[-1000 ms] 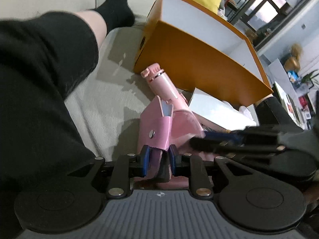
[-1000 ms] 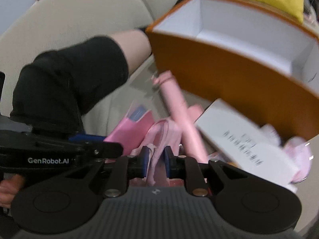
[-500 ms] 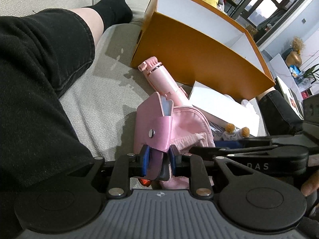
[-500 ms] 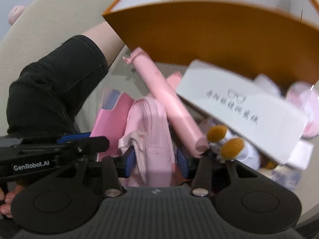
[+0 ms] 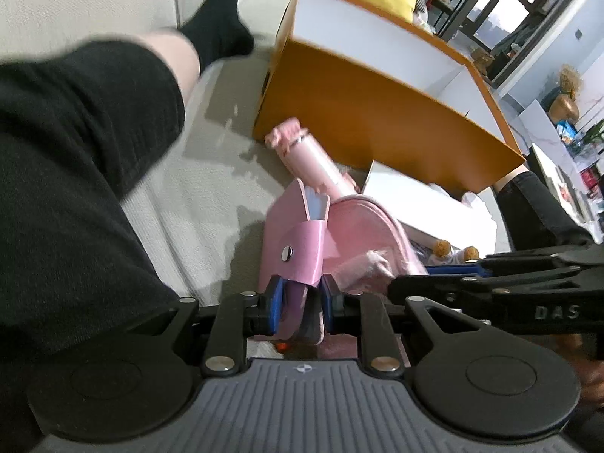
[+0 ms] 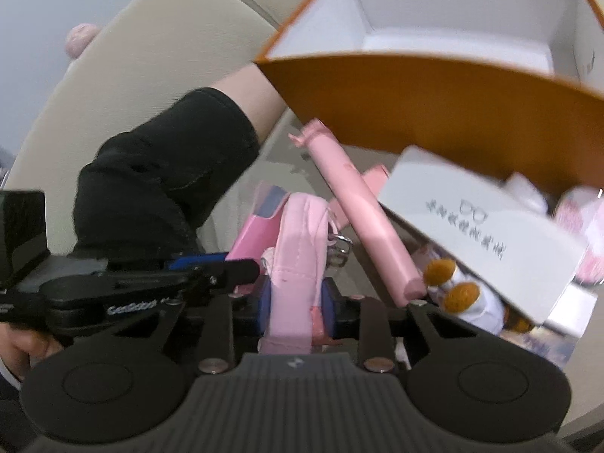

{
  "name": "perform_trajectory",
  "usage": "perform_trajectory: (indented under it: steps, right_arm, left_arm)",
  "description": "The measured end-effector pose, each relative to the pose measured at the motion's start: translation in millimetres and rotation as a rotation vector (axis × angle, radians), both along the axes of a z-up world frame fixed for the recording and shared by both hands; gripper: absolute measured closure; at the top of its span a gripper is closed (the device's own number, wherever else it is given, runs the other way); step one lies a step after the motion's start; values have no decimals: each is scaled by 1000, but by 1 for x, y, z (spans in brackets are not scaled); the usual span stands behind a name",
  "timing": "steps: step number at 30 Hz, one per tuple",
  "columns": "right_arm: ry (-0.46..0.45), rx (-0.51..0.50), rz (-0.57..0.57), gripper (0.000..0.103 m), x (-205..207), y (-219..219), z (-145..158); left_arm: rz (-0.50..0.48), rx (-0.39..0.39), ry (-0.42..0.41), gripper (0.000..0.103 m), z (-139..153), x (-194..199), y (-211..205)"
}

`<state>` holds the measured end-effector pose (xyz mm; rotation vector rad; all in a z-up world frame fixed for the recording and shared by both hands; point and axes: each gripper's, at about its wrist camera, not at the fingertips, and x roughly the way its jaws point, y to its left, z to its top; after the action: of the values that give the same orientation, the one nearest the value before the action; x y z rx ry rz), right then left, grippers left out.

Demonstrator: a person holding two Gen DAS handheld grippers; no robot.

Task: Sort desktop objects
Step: 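Carry the pink wallet and pink bag with both grippers into the orange box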

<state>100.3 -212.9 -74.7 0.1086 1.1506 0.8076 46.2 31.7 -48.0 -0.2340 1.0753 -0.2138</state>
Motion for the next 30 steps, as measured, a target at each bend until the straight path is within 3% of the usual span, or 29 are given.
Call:
perform_trajectory:
  steps: [10,20,26,30]
  right_arm:
    - [-250,-20,-59,75,-4,-43,71]
    - [-451,-52,-204,75,25,-79,131]
    - [-504,-88,-279,75,58,-85,140]
    - [-522,-131,-324,75,82,-88,135]
  left_arm:
    - [-47,-41,-167,84,61,1,-4]
    - [-117,-93,-351,84,125,46,-39]
    - [-145,-119,-374,84,135,85,-62]
    - [-147,-147,-347,84,126,109,-74]
